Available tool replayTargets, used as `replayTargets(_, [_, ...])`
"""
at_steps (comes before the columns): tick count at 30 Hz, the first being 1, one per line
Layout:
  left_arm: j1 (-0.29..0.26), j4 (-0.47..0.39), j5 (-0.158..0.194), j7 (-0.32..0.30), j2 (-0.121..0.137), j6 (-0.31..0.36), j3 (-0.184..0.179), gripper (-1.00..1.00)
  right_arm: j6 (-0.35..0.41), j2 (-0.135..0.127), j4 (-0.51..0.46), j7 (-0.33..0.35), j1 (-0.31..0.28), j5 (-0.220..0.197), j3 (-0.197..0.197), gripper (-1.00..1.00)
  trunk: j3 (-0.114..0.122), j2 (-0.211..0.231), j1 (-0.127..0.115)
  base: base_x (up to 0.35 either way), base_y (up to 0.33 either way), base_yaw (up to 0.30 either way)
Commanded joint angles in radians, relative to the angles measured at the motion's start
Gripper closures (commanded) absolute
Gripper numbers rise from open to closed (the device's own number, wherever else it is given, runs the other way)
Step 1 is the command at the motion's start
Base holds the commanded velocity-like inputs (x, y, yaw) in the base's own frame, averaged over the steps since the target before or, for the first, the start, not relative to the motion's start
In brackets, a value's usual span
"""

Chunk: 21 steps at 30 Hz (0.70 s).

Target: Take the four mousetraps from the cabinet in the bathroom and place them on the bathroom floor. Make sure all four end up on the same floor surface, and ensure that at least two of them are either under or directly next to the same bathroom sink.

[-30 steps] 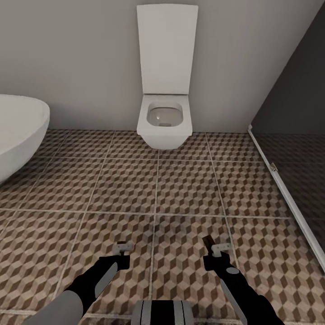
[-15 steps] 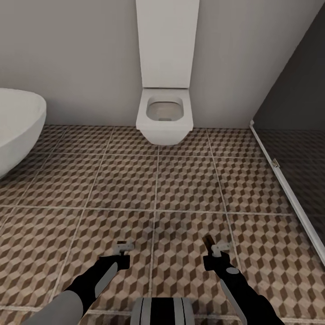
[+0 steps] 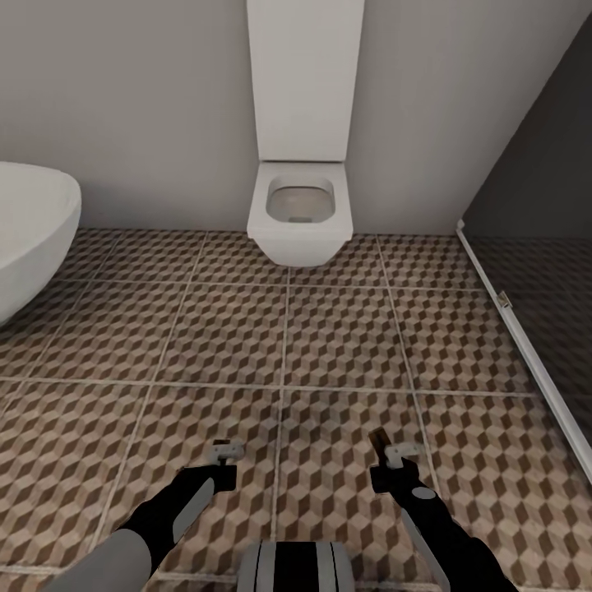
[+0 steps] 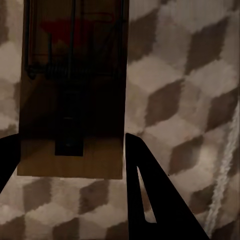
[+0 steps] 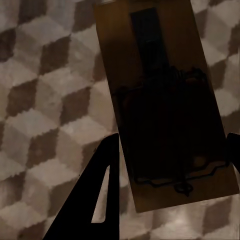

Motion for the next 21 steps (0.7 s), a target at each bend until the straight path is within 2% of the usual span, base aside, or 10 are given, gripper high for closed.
replayTargets(1, [-0.001,-0.002,0.007,0.011,0.002,0.004,-0.008,1.00,0.004,-0.001,-0.002,-0.009,0.000,-0.012,0.005,1.00,-0.001,0.000,0.000,0.233,0.000,0.000])
replayTargets(21, [-0.001,-0.002,0.007,0.011,0.002,0.004,-0.008,1.00,0.004,-0.001,-0.002,-0.009,-0.001,-0.012,0.005,1.00,-0.001,0.000,0.000,0.285,0.000,0.000])
